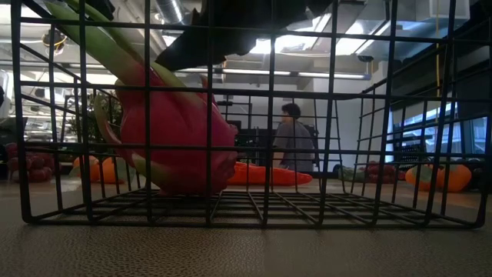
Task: Build produce basket
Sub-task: Put the dragon fruit into the black wire basket
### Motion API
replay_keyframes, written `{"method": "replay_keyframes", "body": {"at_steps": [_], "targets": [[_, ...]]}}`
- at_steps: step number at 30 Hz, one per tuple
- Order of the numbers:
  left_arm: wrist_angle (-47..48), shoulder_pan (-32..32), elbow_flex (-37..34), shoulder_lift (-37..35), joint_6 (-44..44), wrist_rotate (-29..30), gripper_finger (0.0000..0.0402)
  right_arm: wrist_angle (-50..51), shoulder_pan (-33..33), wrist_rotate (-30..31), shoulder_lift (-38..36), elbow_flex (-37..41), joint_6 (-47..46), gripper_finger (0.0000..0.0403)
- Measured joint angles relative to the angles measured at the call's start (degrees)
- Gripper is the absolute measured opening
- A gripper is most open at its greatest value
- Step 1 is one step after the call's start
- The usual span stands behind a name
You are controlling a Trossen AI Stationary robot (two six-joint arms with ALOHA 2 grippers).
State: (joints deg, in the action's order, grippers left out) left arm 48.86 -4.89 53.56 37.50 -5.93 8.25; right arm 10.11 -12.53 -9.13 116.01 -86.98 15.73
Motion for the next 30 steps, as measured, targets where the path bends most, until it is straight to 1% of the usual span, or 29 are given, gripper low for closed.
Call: {"method": "replay_keyframes", "body": {"at_steps": [5, 11, 26, 30], "targets": [[0.02, 0.00, 0.00, 0.00, -0.02, 0.02, 0.0000, -0.35, 0.07, -0.14, 1.06, -0.02, 0.00, 0.0068], [0.00, 0.00, 0.00, 0.00, -0.07, 0.04, 0.0000, -3.09, 0.09, 0.00, 1.99, -0.08, 0.00, 0.0068], [0.00, -0.01, 0.00, 0.00, -0.07, 0.04, 0.0000, -2.56, 1.59, 0.46, 2.40, -0.04, 0.00, 0.0068], [0.00, 0.00, 0.00, 0.00, -0.08, 0.04, 0.0000, -2.32, 1.64, 3.00, 2.40, -0.04, 0.00, 0.0060]]}}
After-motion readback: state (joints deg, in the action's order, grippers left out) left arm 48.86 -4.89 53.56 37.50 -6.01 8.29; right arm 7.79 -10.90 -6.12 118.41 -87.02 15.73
